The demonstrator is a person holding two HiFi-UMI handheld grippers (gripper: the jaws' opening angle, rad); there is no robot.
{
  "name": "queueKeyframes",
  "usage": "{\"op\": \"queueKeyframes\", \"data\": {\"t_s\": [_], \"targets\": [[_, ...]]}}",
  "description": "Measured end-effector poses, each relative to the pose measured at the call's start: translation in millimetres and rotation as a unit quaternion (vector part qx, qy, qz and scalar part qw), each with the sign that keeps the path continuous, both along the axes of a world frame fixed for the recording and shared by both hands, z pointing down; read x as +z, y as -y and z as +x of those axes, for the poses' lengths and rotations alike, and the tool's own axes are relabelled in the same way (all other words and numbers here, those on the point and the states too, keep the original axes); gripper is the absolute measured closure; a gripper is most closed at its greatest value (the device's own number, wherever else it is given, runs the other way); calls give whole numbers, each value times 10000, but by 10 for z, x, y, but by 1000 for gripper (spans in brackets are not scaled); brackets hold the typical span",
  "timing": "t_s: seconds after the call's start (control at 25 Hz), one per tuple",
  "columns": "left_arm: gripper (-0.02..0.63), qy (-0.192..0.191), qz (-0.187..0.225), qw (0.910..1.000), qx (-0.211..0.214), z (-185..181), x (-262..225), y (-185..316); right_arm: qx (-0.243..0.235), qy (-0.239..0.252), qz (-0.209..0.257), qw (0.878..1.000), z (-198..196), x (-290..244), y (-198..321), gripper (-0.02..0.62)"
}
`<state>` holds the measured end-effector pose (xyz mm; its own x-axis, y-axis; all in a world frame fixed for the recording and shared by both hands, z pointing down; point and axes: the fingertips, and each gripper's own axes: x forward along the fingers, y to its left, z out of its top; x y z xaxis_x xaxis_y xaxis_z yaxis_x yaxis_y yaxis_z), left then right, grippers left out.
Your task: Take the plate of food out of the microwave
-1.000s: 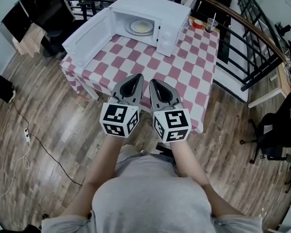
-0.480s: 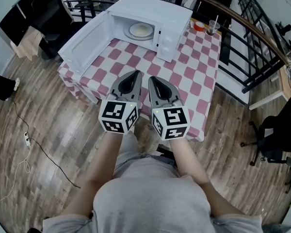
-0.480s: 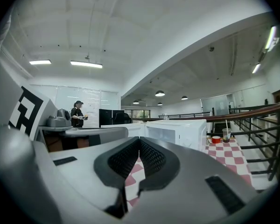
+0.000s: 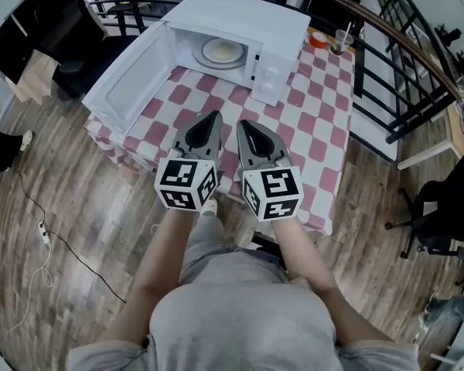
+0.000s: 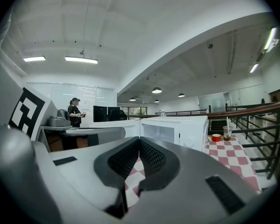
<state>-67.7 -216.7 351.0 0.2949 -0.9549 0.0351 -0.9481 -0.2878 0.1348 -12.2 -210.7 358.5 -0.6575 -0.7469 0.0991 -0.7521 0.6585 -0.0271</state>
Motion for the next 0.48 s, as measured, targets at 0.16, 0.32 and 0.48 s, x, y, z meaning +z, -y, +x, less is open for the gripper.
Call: {"op": "queueKeyframes", "data": {"t_s": [0.16,0.32,0.48], "targets": [[603,-19,-65,9999,83,-120,39,252,120,-5,-110,9999,-88,59,249,569],[603,-83,-129,9998,131,-254,95,508,202,-43,-198,9996,-189,134,469,569],[603,-135,-200,9995,197,-359,163,756,294,-79,-292,9991,-272,216,691,569]]}}
